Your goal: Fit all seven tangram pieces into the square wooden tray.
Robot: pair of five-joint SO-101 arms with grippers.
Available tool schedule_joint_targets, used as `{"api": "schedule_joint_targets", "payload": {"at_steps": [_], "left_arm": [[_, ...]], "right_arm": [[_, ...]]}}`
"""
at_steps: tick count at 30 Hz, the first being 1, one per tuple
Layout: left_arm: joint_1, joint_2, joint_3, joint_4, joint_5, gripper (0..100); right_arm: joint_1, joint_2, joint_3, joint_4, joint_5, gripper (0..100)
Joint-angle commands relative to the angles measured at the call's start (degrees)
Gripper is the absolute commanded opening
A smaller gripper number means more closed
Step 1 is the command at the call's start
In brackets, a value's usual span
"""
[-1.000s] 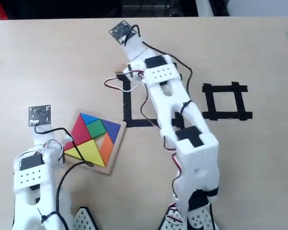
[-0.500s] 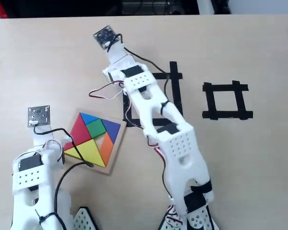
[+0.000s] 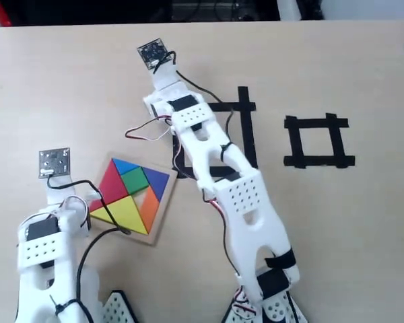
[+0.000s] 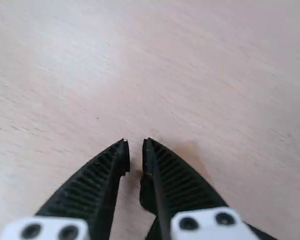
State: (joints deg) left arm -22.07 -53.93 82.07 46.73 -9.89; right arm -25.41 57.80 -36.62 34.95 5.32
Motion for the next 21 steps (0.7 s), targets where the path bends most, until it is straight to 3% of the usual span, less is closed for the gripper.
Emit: {"api": "schedule_joint_targets", "payload": {"at_steps": [1, 6, 12, 17, 21], "left_arm": [[0.0, -0.4, -1.5, -0.4, 0.3, 3], [0.0, -0.4, -1.5, -0.4, 0.3, 3], [0.1, -0.4, -1.5, -0.4, 0.3, 3], [0.0, -0.4, -1.5, -0.4, 0.3, 3], [0.0, -0.4, -1.5, -0.4, 0.3, 3]], "right_arm": [[0.5, -0.7, -4.1, 4.3, 2.5, 6.8], [2.8, -0.3, -8.0, 19.1, 2.8, 8.0], [4.8, -0.7, -14.5, 36.9, 9.4, 7.7], [5.0, -0.7, -26.9, 51.3, 9.6, 0.8], [5.6, -0.2, -41.7, 59.8, 9.8, 1.1]]}}
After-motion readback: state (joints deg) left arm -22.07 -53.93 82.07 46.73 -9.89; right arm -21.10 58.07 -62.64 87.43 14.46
